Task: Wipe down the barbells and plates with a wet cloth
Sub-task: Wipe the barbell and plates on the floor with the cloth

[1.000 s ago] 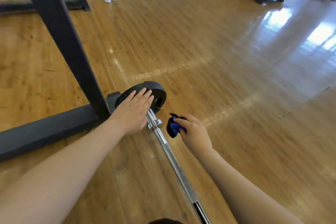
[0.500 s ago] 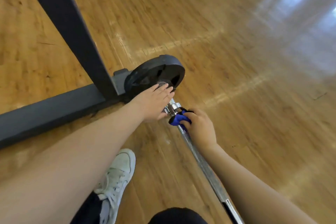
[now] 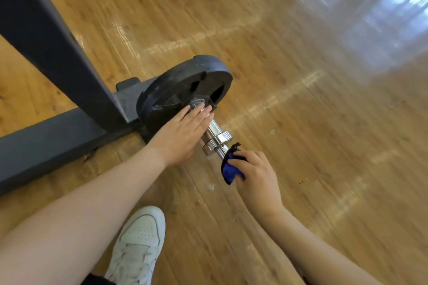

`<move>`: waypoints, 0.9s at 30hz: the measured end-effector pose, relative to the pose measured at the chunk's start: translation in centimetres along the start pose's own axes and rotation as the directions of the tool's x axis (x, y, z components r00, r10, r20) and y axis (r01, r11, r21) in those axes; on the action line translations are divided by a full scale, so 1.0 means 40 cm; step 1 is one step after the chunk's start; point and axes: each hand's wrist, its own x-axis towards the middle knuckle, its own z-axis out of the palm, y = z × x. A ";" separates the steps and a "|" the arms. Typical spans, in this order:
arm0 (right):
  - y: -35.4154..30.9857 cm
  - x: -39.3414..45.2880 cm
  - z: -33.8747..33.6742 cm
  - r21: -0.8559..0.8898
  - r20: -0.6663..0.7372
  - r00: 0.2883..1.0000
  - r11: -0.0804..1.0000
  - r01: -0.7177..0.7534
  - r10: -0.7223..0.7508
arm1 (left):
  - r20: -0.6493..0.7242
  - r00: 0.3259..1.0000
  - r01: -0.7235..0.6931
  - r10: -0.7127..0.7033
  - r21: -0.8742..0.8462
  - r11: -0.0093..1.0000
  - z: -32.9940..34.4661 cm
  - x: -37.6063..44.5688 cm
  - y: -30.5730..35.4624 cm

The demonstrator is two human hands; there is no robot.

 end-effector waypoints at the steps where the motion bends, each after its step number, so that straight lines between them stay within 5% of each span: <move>1: 0.003 0.008 -0.007 0.006 -0.010 1.000 1.000 -0.017 0.017 | -0.008 1.000 0.028 -0.028 -0.011 1.000 -0.001 0.000 -0.009; 9: -0.006 -0.003 0.025 -0.052 0.133 0.990 0.998 -0.033 0.039 | -0.062 0.990 0.115 -0.128 -0.177 0.977 -0.003 0.007 -0.022; 20: -0.051 -0.007 0.052 -0.104 0.144 0.986 0.992 -0.068 0.083 | -0.054 0.981 0.172 -0.189 -0.225 0.959 -0.005 -0.012 -0.010; 27: -0.046 0.005 0.002 -0.021 0.155 0.958 0.971 -0.239 0.240 | -0.096 0.995 0.003 -0.017 -0.139 0.990 -0.018 0.005 0.032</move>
